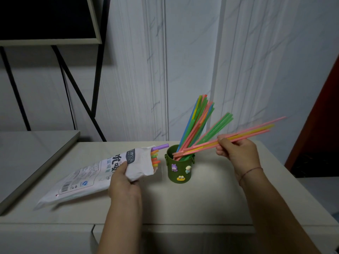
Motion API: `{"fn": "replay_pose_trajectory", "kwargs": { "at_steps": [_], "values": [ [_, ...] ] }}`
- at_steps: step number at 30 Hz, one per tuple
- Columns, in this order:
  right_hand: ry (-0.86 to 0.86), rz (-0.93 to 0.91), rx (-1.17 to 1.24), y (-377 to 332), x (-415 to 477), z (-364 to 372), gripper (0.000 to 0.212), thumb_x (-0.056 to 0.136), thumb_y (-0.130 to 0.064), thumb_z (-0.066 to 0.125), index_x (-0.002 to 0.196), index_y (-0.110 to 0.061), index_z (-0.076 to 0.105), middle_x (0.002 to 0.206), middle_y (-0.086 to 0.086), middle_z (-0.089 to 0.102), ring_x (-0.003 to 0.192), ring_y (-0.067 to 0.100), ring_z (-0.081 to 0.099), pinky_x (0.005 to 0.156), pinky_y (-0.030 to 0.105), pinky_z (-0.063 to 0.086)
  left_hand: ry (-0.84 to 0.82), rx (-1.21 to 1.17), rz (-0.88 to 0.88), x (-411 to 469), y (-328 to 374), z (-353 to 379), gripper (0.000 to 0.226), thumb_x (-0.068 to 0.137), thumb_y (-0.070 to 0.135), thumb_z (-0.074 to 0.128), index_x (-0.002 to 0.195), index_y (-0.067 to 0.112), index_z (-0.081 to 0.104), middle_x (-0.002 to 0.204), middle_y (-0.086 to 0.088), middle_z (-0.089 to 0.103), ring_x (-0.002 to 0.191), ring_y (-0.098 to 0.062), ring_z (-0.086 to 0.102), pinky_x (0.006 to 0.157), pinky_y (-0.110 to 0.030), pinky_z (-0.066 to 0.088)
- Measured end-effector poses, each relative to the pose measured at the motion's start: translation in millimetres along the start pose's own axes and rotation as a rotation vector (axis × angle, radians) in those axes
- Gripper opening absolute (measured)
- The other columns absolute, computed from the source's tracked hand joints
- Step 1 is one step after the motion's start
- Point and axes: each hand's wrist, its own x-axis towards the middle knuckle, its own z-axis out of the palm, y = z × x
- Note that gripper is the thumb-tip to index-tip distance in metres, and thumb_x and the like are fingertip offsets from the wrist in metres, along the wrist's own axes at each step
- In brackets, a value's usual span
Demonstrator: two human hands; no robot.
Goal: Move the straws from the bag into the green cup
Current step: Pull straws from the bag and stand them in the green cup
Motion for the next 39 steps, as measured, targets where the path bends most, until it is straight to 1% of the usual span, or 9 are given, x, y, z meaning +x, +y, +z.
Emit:
{"fn": "replay_pose_trajectory", "kwargs": {
  "at_steps": [4, 10, 13, 16, 19, 24, 32, 36, 39],
  "values": [
    [-0.054, -0.02, -0.147, 7.8, -2.8, 9.1, 0.011, 0.086, -0.006, 0.062, 0.076, -0.008, 0.065, 0.061, 0.008, 0.062, 0.042, 0.005, 0.058, 0.055, 0.017, 0.055, 0.007, 0.008, -0.009, -4.3, -1.1, 1.2, 0.02, 0.087, -0.006, 0.056, 0.085, 0.013, 0.05, 0.11, -0.007, 0.063, 0.071, -0.013, 0.062, 0.039, -0.026, 0.054],
    [-0.144, -0.006, -0.268, 23.9, -2.7, 29.3, 0.014, 0.086, -0.006, 0.061, 0.073, -0.009, 0.064, 0.058, 0.008, 0.061, 0.042, 0.006, 0.057, 0.048, 0.018, 0.051, 0.018, 0.028, 0.005, -5.3, -3.4, 1.1, 0.022, 0.086, -0.006, 0.057, 0.085, 0.016, 0.05, 0.127, -0.009, 0.062, 0.076, -0.014, 0.062, 0.054, -0.028, 0.056],
    [-0.174, 0.007, -0.345, 31.5, -2.1, 34.7, 0.01, 0.086, -0.01, 0.061, 0.08, -0.003, 0.065, 0.058, 0.008, 0.061, 0.048, 0.015, 0.057, 0.054, 0.026, 0.051, 0.033, 0.046, -0.007, -4.5, -3.0, 0.8, 0.021, 0.085, -0.005, 0.058, 0.084, 0.015, 0.052, 0.127, -0.009, 0.063, 0.075, -0.015, 0.062, 0.048, -0.028, 0.055],
    [-0.206, 0.0, -0.419, 35.9, -3.0, 39.1, 0.014, 0.085, -0.012, 0.063, 0.071, -0.01, 0.062, 0.056, 0.005, 0.059, 0.045, 0.011, 0.054, 0.05, 0.022, 0.049, 0.012, 0.038, -0.017, -3.6, -3.0, 0.9, 0.021, 0.085, -0.005, 0.058, 0.096, 0.012, 0.056, 0.127, -0.009, 0.063, 0.076, -0.016, 0.063, 0.044, -0.029, 0.054],
    [-0.217, 0.006, -0.397, 34.3, -4.4, 39.7, 0.014, 0.083, -0.013, 0.066, 0.07, -0.013, 0.06, 0.056, 0.002, 0.059, 0.047, 0.013, 0.053, 0.048, 0.023, 0.046, 0.02, 0.034, -0.007, -2.9, -3.9, 0.7, 0.029, 0.085, -0.006, 0.057, 0.108, 0.012, 0.054, 0.125, -0.009, 0.063, 0.076, -0.016, 0.063, 0.045, -0.03, 0.055],
    [-0.15, -0.024, -0.323, 22.3, -4.5, 31.9, 0.019, 0.082, -0.017, 0.067, 0.066, -0.019, 0.057, 0.055, -0.003, 0.056, 0.044, 0.005, 0.048, 0.047, 0.019, 0.038, 0.013, 0.051, -0.025, -5.4, -3.7, 1.7, 0.02, 0.085, -0.005, 0.057, 0.084, 0.014, 0.053, 0.112, -0.006, 0.063, 0.073, -0.015, 0.061, 0.04, -0.027, 0.053],
    [-0.15, -0.032, -0.324, 24.1, -8.4, 30.2, 0.014, 0.087, -0.014, 0.061, 0.073, -0.013, 0.058, 0.057, 0.005, 0.056, 0.047, 0.013, 0.049, 0.047, 0.023, 0.042, -0.008, 0.056, -0.03, -8.3, -8.6, 1.6, 0.021, 0.084, -0.006, 0.058, 0.085, 0.014, 0.055, 0.114, -0.006, 0.064, 0.075, -0.014, 0.063, 0.053, -0.027, 0.056],
    [-0.18, 0.111, -0.363, 26.3, -10.3, 29.3, 0.01, 0.084, -0.009, 0.063, 0.077, -0.009, 0.055, 0.059, 0.009, 0.058, 0.047, 0.016, 0.052, 0.044, 0.023, 0.045, -0.01, 0.071, -0.001, -10.1, -8.6, 1.2, 0.027, 0.082, -0.006, 0.06, 0.101, 0.013, 0.058, 0.115, -0.006, 0.065, 0.078, -0.014, 0.064, 0.062, -0.03, 0.058],
    [-0.334, 0.34, -0.409, 25.6, -16.4, 26.0, 0.012, 0.084, -0.002, 0.062, 0.075, -0.003, 0.054, 0.054, 0.013, 0.053, 0.034, 0.012, 0.048, 0.037, 0.018, 0.043, -0.012, 0.104, 0.041, -13.2, -8.0, 1.4, 0.034, 0.08, -0.004, 0.064, 0.108, 0.013, 0.058, 0.113, -0.005, 0.067, 0.081, -0.014, 0.066, 0.069, -0.032, 0.057]
  ]
}}
